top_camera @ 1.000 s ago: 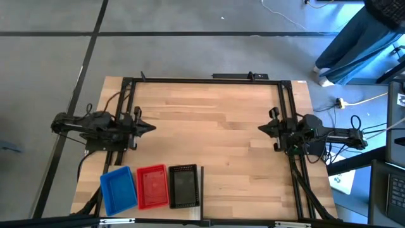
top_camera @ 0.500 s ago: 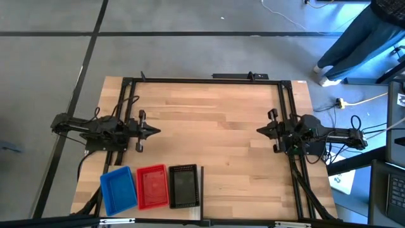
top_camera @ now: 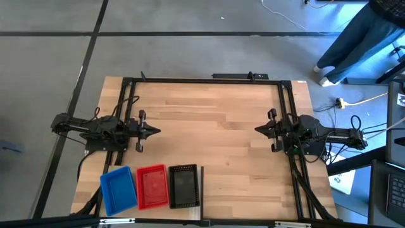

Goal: Stack baskets on shelf by color
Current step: Return to Home Position

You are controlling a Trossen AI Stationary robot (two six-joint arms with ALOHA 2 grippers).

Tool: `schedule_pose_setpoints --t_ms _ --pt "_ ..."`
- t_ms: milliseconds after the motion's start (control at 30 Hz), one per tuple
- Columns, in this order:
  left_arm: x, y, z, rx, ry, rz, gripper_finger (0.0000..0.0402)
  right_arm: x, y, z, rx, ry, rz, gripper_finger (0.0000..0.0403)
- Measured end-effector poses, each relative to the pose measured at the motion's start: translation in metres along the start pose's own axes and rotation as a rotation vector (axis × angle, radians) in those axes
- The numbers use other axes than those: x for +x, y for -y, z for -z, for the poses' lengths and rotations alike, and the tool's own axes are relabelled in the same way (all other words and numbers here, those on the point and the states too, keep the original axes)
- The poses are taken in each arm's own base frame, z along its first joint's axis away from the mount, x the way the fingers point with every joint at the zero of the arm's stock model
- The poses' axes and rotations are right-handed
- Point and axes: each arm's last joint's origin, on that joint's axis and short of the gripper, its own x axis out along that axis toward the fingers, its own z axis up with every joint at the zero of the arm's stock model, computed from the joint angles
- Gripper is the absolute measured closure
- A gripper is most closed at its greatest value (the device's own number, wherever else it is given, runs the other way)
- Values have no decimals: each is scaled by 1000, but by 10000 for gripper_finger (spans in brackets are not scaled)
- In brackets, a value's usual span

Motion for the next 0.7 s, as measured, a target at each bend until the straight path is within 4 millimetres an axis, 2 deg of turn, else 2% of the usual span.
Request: schedule_pose_setpoints --t_ms 700 --pt "0 0 0 0 -1 -1 401 0 0 0 0 1 -1 397"
